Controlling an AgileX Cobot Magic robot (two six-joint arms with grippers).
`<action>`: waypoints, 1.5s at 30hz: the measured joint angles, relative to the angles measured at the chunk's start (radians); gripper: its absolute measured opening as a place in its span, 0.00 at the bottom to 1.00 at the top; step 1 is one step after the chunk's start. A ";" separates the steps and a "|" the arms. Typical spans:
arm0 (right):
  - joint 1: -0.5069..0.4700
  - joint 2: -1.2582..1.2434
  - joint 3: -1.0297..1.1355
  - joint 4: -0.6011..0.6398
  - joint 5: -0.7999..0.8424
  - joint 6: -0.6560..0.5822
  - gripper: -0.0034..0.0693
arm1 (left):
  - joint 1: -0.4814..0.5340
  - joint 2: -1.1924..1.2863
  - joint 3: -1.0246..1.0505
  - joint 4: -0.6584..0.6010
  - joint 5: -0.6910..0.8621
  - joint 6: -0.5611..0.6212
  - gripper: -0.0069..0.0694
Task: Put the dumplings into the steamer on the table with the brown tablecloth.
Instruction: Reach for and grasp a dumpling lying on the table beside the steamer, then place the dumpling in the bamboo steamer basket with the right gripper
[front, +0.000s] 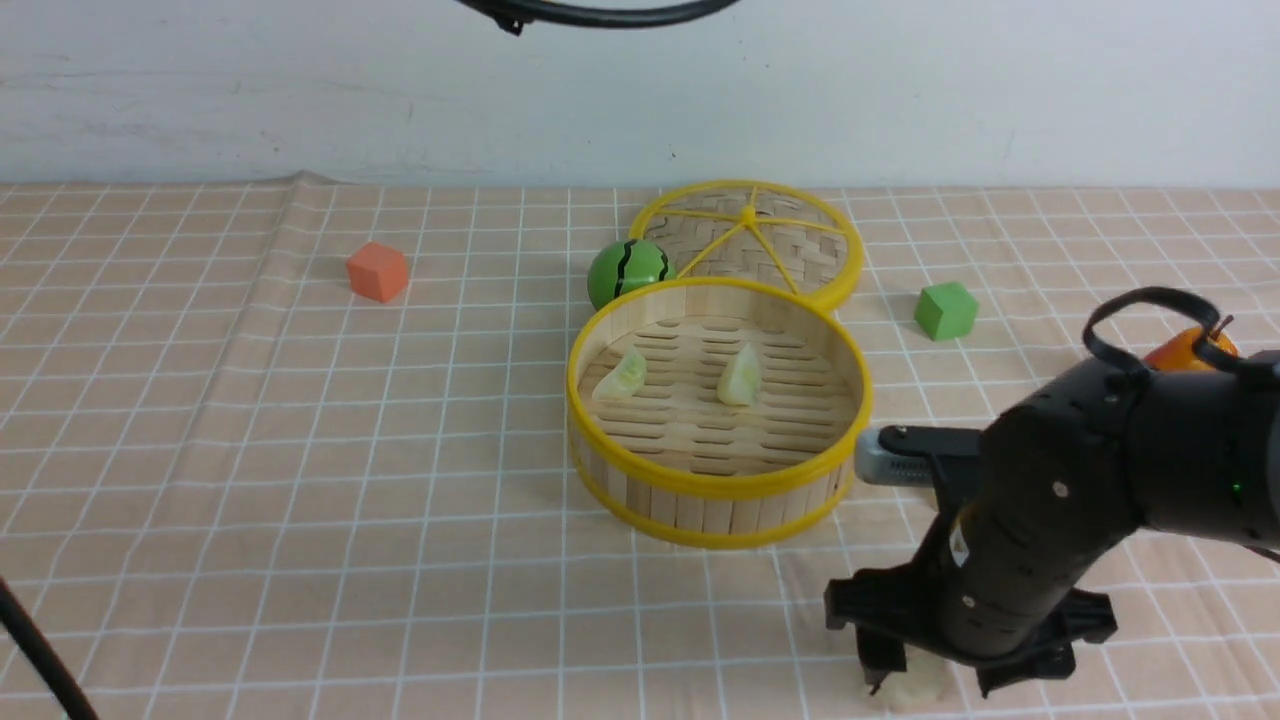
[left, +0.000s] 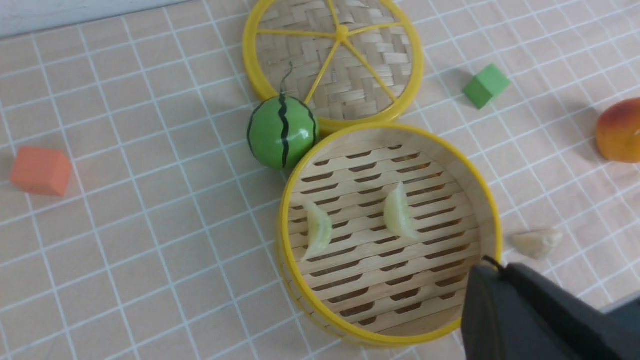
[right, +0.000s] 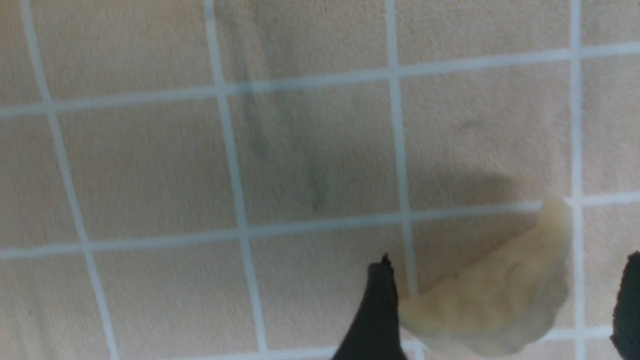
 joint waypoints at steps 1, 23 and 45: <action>0.000 0.010 -0.002 0.001 -0.015 0.013 0.82 | 0.000 -0.002 0.001 -0.005 0.000 0.001 0.07; 0.000 -0.063 -0.032 -0.058 0.054 -0.109 0.41 | -0.001 -0.004 0.002 -0.012 0.001 0.005 0.07; 0.001 0.451 -0.849 0.129 0.214 -0.523 0.40 | -0.002 -0.285 0.165 0.137 0.001 -0.039 0.07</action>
